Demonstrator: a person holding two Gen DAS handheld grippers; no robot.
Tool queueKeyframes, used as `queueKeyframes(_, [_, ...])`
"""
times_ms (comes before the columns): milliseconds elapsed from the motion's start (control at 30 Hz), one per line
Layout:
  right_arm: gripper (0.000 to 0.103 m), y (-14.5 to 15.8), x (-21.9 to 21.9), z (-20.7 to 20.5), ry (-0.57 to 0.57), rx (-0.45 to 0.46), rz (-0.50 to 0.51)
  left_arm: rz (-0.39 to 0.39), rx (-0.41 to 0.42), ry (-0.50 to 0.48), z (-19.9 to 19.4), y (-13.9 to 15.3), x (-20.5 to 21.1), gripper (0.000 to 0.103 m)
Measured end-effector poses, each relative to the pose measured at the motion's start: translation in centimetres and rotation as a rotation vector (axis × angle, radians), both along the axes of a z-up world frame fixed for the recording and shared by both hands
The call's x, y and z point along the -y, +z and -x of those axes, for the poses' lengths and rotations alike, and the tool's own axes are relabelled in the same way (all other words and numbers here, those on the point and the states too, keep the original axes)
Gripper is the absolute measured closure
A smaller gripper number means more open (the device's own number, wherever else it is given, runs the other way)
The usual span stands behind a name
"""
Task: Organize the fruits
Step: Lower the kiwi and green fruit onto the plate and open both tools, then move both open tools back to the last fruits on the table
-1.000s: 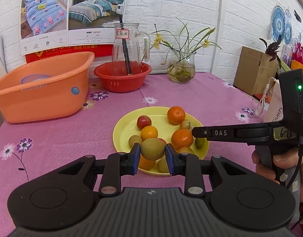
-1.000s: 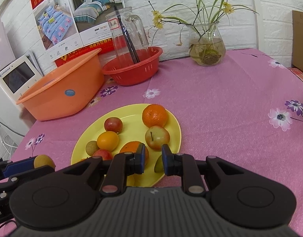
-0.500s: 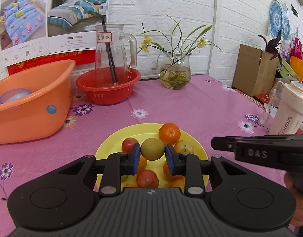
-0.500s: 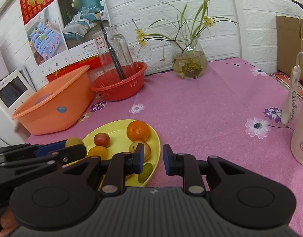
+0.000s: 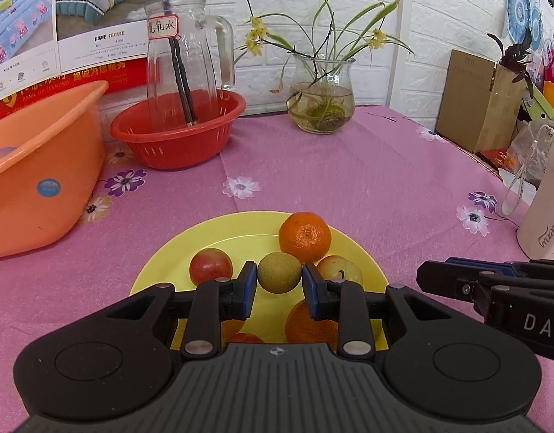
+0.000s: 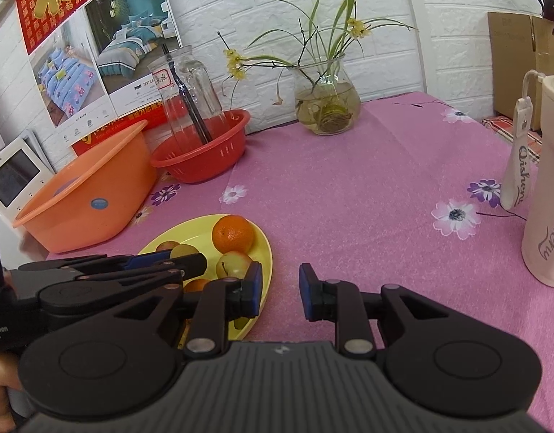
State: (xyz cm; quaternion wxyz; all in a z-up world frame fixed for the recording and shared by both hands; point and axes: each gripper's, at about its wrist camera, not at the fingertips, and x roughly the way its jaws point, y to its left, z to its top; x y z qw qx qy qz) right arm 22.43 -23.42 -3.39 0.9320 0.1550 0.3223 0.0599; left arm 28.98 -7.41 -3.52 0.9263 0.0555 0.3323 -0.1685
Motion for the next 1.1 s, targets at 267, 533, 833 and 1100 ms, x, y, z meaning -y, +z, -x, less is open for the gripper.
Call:
queueKeyframes(267, [0.024,-0.2,-0.2,0.0,0.006,-0.006,-0.004,0.003,0.0,0.004,0.0,-0.1,-0.2,0.077])
queueKeyframes(533, [0.024,-0.2,-0.2,0.1,0.01,-0.005,-0.008,0.005,0.01,0.006,0.1,0.1,-0.2,0.069])
queueKeyframes(833, [0.024,0.4,-0.8,0.7,0.035,0.004,-0.003,0.022,0.057,0.029,2.2,1.8,-2.3,0.067])
queueKeyframes(1100, [0.024,1.5,-1.4,1.9,0.064,0.021,0.011,0.019,0.086,0.024,7.0,3.1,-4.7,0.067])
